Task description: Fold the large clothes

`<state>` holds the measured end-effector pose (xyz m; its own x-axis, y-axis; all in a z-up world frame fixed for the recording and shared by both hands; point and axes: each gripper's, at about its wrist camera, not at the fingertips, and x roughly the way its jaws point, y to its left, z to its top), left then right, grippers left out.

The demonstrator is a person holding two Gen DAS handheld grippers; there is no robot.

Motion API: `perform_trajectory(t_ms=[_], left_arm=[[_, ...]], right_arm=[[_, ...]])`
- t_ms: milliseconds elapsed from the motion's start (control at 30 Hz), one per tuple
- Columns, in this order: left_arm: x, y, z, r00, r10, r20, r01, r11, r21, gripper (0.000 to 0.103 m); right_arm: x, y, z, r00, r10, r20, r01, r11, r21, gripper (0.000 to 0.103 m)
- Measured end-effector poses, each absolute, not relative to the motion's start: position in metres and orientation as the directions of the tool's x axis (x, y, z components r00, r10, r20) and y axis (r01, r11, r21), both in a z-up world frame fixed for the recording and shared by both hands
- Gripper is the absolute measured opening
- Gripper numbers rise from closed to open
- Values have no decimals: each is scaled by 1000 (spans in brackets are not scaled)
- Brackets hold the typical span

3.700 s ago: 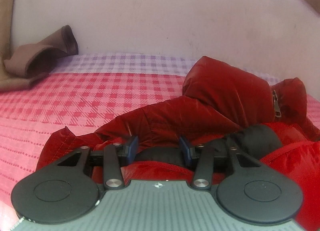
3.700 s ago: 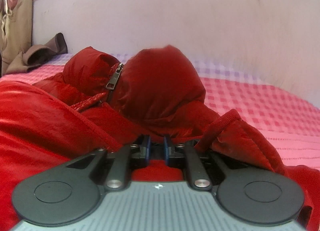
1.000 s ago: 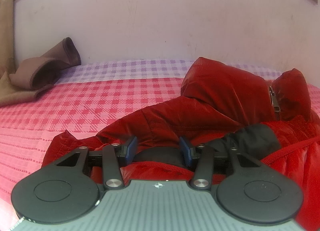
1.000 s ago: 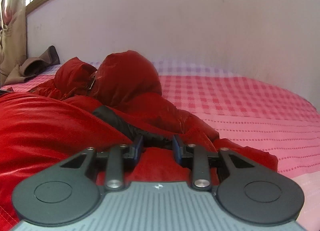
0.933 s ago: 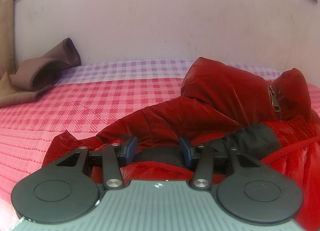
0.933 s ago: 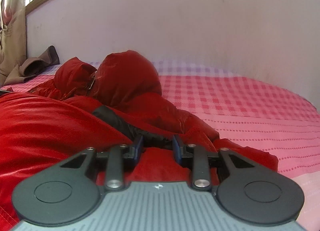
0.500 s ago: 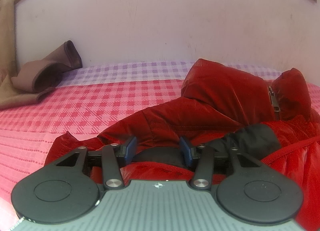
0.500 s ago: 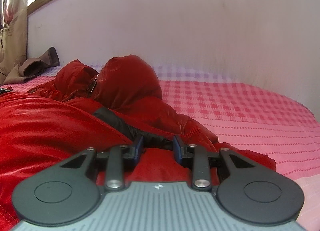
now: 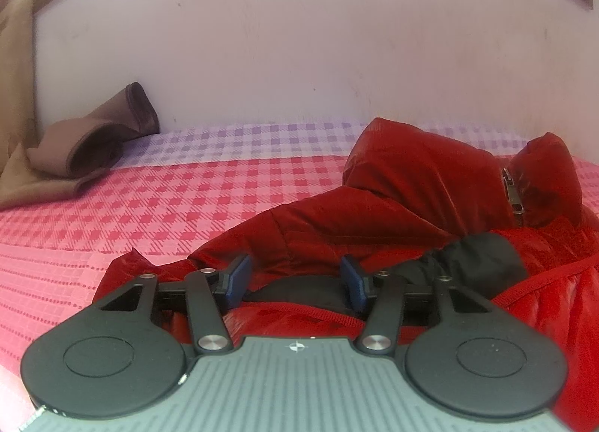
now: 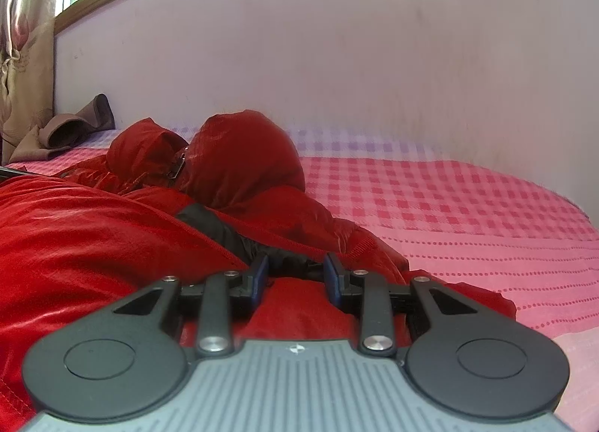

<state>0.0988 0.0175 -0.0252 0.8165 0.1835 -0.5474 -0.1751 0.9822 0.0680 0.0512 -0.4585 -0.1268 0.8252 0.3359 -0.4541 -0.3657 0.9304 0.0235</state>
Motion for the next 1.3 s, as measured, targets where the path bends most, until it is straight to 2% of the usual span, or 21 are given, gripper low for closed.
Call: perform_trajectory(t_ms=[1167,1300], left_arm=[[96,14,-24,823,196,-533,-183,980,77,57],[95,22,-22,828,126,-546,-148,989,4,61]], right_arm=[[48,-459,-124,838,334,-432,-365,931,12,31],[47,-457,-125,837,327,-439,-363,932,1,31]])
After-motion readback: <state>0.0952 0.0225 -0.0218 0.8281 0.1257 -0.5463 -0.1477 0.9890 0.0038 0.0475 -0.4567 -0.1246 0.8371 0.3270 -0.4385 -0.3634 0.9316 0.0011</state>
